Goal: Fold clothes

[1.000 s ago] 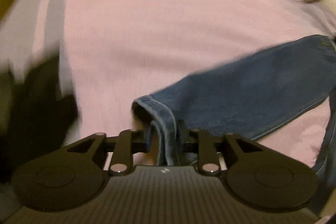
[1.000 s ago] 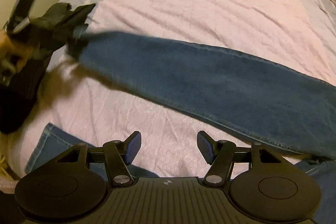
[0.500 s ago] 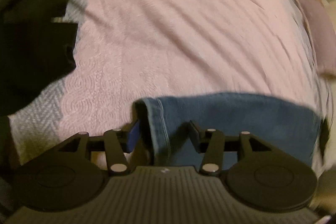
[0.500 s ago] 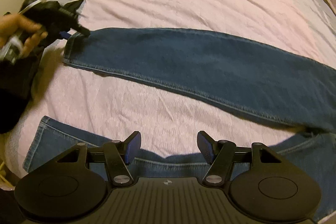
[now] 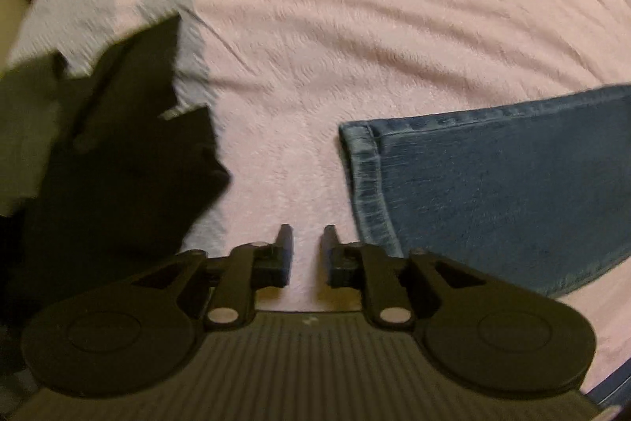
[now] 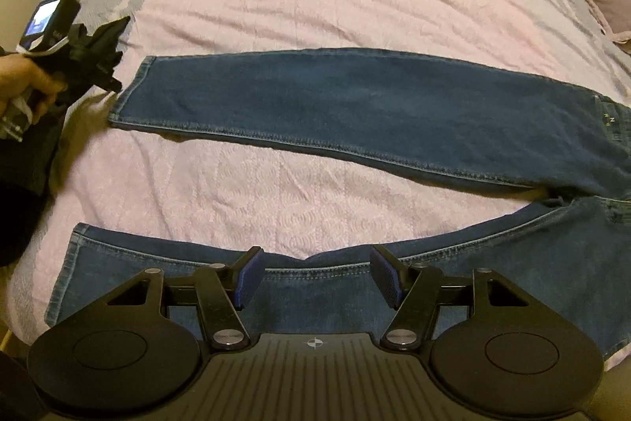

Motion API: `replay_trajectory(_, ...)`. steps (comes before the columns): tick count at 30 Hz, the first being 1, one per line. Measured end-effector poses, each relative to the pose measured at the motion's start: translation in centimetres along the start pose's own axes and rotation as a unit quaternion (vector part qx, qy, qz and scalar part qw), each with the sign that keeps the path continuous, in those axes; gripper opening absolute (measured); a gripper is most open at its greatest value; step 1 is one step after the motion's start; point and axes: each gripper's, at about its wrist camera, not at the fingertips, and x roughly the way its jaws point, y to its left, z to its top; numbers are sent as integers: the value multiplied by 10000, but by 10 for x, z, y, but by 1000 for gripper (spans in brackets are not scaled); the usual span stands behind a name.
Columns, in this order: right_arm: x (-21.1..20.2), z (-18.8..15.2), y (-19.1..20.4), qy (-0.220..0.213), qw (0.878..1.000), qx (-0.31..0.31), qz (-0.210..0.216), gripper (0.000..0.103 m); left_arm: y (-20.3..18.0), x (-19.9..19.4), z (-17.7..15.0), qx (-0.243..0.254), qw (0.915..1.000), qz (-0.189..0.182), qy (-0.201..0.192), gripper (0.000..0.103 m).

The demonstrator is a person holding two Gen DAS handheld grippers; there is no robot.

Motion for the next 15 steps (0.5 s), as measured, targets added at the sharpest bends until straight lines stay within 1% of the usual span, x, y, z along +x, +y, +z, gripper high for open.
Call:
replay_trajectory(1, -2, -2, 0, -24, 10000, 27, -21, 63, -3, -8, -3, 68, 10000, -31, -50, 18)
replay_trajectory(3, -6, -8, -3, -34, 9999, 120, -82, 63, -11, -24, -10, 228, 9996, -118, -142, 26)
replay_trajectory(4, -7, -11, -5, -31, 9998, 170, -120, 63, -16, -33, -14, 333, 9991, -156, -193, 27)
replay_trajectory(6, -12, -19, -11, -54, 9992, 321, -238, 63, -31, -49, -27, 591, 9976, -269, -243, 31)
replay_trajectory(8, -18, -28, -17, -93, 9981, 505, -333, 63, -45, -62, -44, 833, 9953, -443, -212, 34)
replay_trajectory(11, -35, -46, -30, -216, 9956, 806, -417, 63, -71, -78, -79, 1352, 9885, -664, -152, 37)
replay_trajectory(14, -55, -72, -42, -377, 9927, 1043, -469, 63, -92, -92, -123, 1762, 9817, -728, 32, 38)
replay_trajectory(15, -61, -81, -46, -423, 9917, 1115, -485, 63, -96, -93, -137, 1892, 9796, -664, 115, 38)
